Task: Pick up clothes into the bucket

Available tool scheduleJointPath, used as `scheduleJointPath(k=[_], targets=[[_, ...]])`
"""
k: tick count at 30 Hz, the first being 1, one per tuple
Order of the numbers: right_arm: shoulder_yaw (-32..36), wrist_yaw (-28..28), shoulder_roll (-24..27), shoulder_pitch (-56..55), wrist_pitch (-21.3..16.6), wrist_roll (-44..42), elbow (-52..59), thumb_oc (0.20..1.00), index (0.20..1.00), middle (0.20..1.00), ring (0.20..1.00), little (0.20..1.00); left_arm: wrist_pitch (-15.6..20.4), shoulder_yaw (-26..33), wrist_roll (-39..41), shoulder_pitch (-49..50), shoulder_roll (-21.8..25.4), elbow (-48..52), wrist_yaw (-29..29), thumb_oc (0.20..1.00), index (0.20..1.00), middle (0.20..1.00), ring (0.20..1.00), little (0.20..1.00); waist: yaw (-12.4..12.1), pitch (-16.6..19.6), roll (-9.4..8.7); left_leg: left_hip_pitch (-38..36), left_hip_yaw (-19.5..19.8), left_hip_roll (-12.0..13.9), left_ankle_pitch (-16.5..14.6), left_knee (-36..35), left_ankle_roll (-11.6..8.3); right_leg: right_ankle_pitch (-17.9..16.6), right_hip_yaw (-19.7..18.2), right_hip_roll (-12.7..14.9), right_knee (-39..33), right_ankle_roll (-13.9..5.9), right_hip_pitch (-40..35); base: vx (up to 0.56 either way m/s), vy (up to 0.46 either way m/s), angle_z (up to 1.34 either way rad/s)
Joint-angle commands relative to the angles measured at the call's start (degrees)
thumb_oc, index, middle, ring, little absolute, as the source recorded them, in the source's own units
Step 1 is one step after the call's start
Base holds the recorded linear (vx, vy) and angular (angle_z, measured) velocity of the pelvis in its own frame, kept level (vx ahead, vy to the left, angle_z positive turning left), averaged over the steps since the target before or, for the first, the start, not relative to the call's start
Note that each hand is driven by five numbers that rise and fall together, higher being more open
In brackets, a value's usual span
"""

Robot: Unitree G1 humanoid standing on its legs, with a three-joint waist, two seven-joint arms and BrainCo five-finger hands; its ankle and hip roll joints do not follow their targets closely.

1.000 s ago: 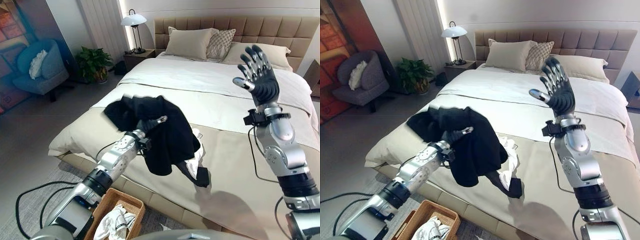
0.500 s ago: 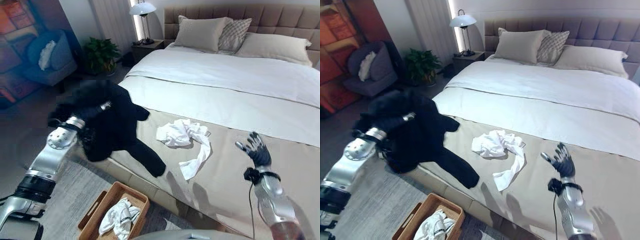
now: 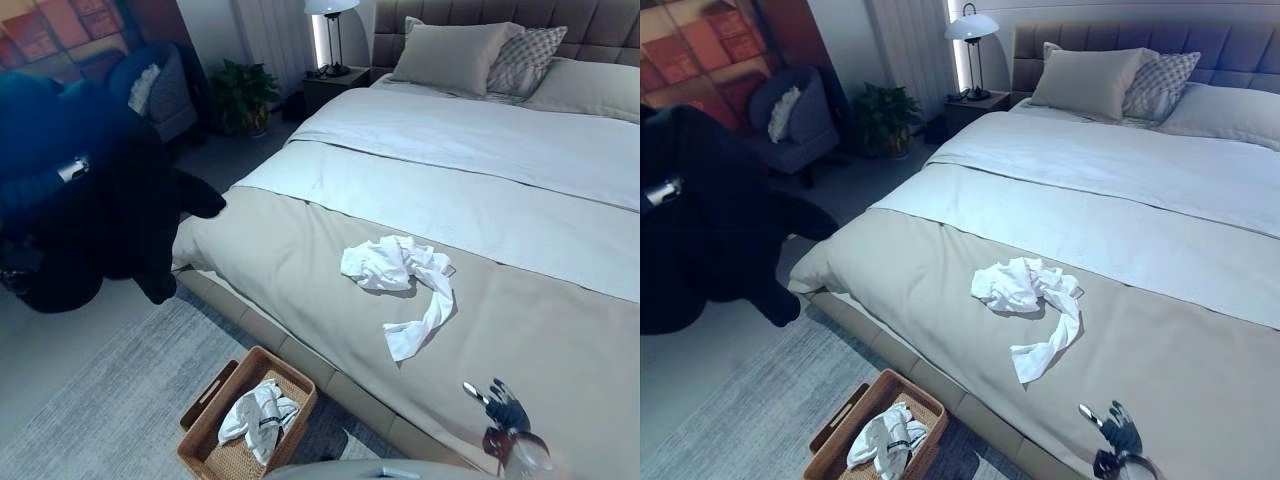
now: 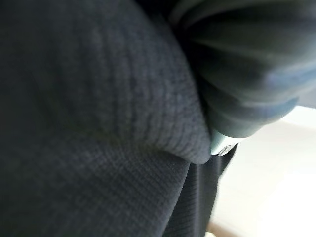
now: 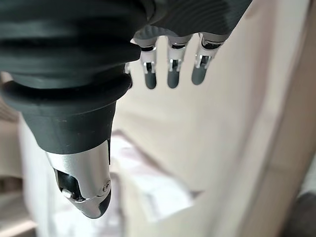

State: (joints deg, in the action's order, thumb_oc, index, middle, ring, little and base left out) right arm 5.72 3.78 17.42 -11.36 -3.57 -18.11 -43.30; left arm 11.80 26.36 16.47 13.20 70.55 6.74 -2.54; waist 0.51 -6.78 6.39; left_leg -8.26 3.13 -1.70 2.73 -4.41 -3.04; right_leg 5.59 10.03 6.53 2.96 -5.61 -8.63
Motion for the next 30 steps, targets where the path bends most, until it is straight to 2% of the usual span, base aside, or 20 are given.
scheduleJointPath(k=[1,2,5,6,7,9,10,12,14,15,17,18,23,26,27,28,29,30], targets=[[-3.8,0.5,2.1,4.1,-1.6,4.5,-1.9,1.000,1.000,1.000,1.000,1.000,2.2,5.3,-2.2,-0.8,2.3,-1.5,-1.9,0.200,0.200,0.200,0.200,0.200,1.1,-0.4,-2.04,4.1,0.2,-1.0,-5.6,8.1,0.37,-3.4,0.2,2.8,2.1,-2.41,3.9,-0.03,0.014,0.06],[-3.7,0.5,2.2,4.2,-1.7,4.5,-2.0,1.000,1.000,1.000,1.000,1.000,2.3,5.1,-2.3,-1.0,2.3,-1.6,-1.9,0.200,0.200,0.200,0.200,0.200,1.1,-0.5,-2.00,4.1,0.2,-1.0,-5.6,8.1,0.37,-3.3,0.2,2.8,2.1,-2.42,3.9,-0.07,0.029,0.03],[-5.3,0.8,3.3,4.9,-1.4,6.8,-4.3,1.000,1.000,1.000,1.000,1.000,0.9,-2.9,-2.7,-3.0,-3.8,-5.4,0.0,0.200,0.200,0.200,0.200,0.200,1.7,-3.0,-2.09,4.9,0.3,-1.2,-5.6,9.2,0.40,-3.2,-0.2,3.0,3.3,-2.27,5.1,-0.08,0.029,0.03],[-5.0,1.0,3.5,5.0,-1.5,6.5,-4.0,1.000,1.000,1.000,1.000,1.000,0.7,-3.8,-2.2,-3.1,-5.1,-6.0,0.4,0.200,0.200,0.200,0.200,0.200,1.8,-3.6,-2.12,5.3,0.3,-1.3,-5.6,9.4,0.43,-3.2,-0.4,3.0,3.5,-2.21,5.5,-0.13,0.043,-0.03],[-4.8,1.0,3.5,5.3,-1.9,5.5,-2.7,0.947,0.947,0.947,0.947,0.947,0.2,-5.6,-2.0,-3.3,-7.3,-7.4,0.4,0.200,0.200,0.200,0.200,0.200,2.4,-5.2,-2.35,6.2,0.1,-1.3,-5.5,9.9,0.49,-3.4,-0.7,3.0,4.2,-2.10,6.8,-0.20,0.055,-0.09],[-4.7,1.0,4.1,5.9,-2.2,5.1,-2.1,1.000,1.000,1.000,1.000,1.000,-0.9,-9.8,-4.5,-5.4,-11.1,-10.7,-0.1,0.200,0.200,0.200,0.200,0.200,3.0,-8.1,-2.60,8.8,-0.1,-1.4,-5.3,11.4,0.66,-3.6,-1.7,3.0,6.3,-1.86,10.1,-0.26,0.059,-0.05],[-4.9,1.0,4.5,6.3,-2.3,5.1,-1.4,1.000,1.000,1.000,1.000,1.000,-1.7,-11.1,-6.3,-6.1,-12.9,-13.3,-0.7,0.200,0.200,0.200,0.200,0.200,3.2,-9.8,-2.91,10.5,-0.3,-1.4,-5.2,12.5,0.79,-3.8,-2.0,3.0,7.4,-1.72,12.0,-0.30,0.044,-0.10],[-5.6,1.1,5.8,7.5,-2.5,5.5,-1.1,1.000,1.000,1.000,1.000,1.000,-2.4,-13.8,-9.9,-8.6,-15.5,-18.1,-2.3,0.200,0.200,0.200,0.200,0.200,3.4,-12.7,-3.95,15.0,-0.8,-1.3,-5.2,15.5,1.06,-4.3,-3.2,2.8,9.8,-1.49,16.5,-0.29,0.019,-0.21],[-6.4,0.9,6.7,7.6,-2.4,6.4,0.5,1.000,1.000,1.000,1.000,1.000,-3.4,-14.2,-12.5,-9.1,-18.2,-20.4,-3.9,0.200,0.200,0.200,0.200,0.200,3.5,-14.7,-5.35,19.0,-1.5,-0.8,-5.4,18.5,1.25,-4.8,-4.1,2.7,11.2,-1.36,20.3,-0.19,0.004,-0.20],[-7.0,1.2,7.3,7.5,-2.5,7.4,0.6,1.000,1.000,1.000,1.000,1.000,-3.7,-14.6,-13.7,-10.0,-19.8,-24.9,-5.5,0.200,0.200,0.200,0.200,0.200,3.6,-15.9,-6.26,21.0,-2.2,-0.3,-6.1,20.5,1.33,-4.8,-4.8,2.6,12.4,-1.39,22.3,-0.11,0.021,-0.16],[-7.2,1.5,7.9,7.5,-2.5,7.9,1.2,1.000,1.000,1.000,1.000,1.000,-4.2,-15.4,-14.8,-11.1,-21.5,-26.4,-6.8,0.200,0.200,0.200,0.200,0.200,3.6,-17.0,-7.26,23.6,-2.5,0.0,-6.1,22.2,1.59,-5.0,-5.3,2.6,13.2,-1.23,24.6,-0.09,0.052,-0.26],[-7.5,1.7,8.2,7.5,-2.7,8.1,2.0,1.000,1.000,1.000,1.000,1.000,-4.3,-16.0,-15.1,-12.9,-22.3,-30.0,-8.5,0.200,0.200,0.200,0.200,0.200,3.9,-18.2,-7.91,25.6,-2.8,0.1,-6.4,23.7,1.80,-4.9,-5.9,2.6,14.6,-1.18,26.7,-0.12,0.062,-0.26],[-8.3,4.2,8.7,7.5,-4.0,8.5,5.2,1.000,1.000,1.000,1.000,1.000,-4.6,-18.8,-15.6,-18.8,-23.6,-35.0,-14.1,0.200,0.200,0.200,0.200,0.200,4.4,-22.9,-10.60,33.0,-2.6,0.4,-7.0,28.7,2.64,-3.9,-6.1,3.0,20.5,-1.08,33.8,-0.12,0.042,-0.15],[-8.2,5.5,8.5,7.5,-4.8,7.2,6.0,1.000,1.000,1.000,1.000,1.000,-4.8,-20.6,-15.7,-21.6,-23.8,-36.3,-16.3,0.200,0.200,0.200,0.200,0.200,4.8,-23.0,-11.29,37.6,-1.9,-0.4,-6.9,30.6,2.68,-3.8,-5.6,3.9,22.0,-1.02,37.5,-0.09,0.019,0.08],[-8.7,6.4,8.3,7.2,-5.6,6.3,6.6,1.000,1.000,1.000,1.000,1.000,-5.0,-21.8,-16.2,-23.7,-23.6,-37.5,-18.5,0.200,0.200,0.200,0.200,0.200,5.2,-23.0,-11.89,41.7,-1.3,-0.7,-6.8,32.1,2.60,-4.1,-5.2,4.2,22.7,-0.98,40.8,-0.06,0.017,0.15],[-8.6,6.4,8.3,7.3,-5.7,6.3,6.6,1.000,1.000,1.000,1.000,1.000,-5.0,-21.9,-16.2,-23.8,-23.6,-37.6,-18.5,0.200,0.200,0.200,0.200,0.200,5.2,-23.0,-11.85,41.8,-1.3,-0.7,-6.8,32.2,2.60,-4.1,-5.1,4.2,22.7,-0.98,40.9,-0.11,0.016,0.21],[-9.9,7.9,7.8,7.8,-6.1,6.2,5.5,1.000,1.000,1.000,1.000,1.000,-6.3,-23.4,-19.8,-25.5,-22.1,-37.2,-21.0,0.200,0.200,0.200,0.200,0.200,5.3,-23.0,-12.60,45.5,-1.0,-0.5,-6.6,33.1,2.28,-4.9,-4.8,4.2,22.2,-1.06,43.9,-0.07,-0.001,0.22],[-10.6,8.5,7.6,8.7,-6.2,6.0,5.1,1.000,1.000,1.000,1.000,1.000,-6.3,-23.6,-20.1,-25.7,-21.7,-37.1,-22.0,0.200,0.200,0.200,0.200,0.200,5.3,-23.0,-13.11,47.1,-0.9,-0.2,-6.5,33.7,2.28,-5.6,-5.0,3.9,22.0,-1.20,45.5,-0.09,-0.011,0.22]])
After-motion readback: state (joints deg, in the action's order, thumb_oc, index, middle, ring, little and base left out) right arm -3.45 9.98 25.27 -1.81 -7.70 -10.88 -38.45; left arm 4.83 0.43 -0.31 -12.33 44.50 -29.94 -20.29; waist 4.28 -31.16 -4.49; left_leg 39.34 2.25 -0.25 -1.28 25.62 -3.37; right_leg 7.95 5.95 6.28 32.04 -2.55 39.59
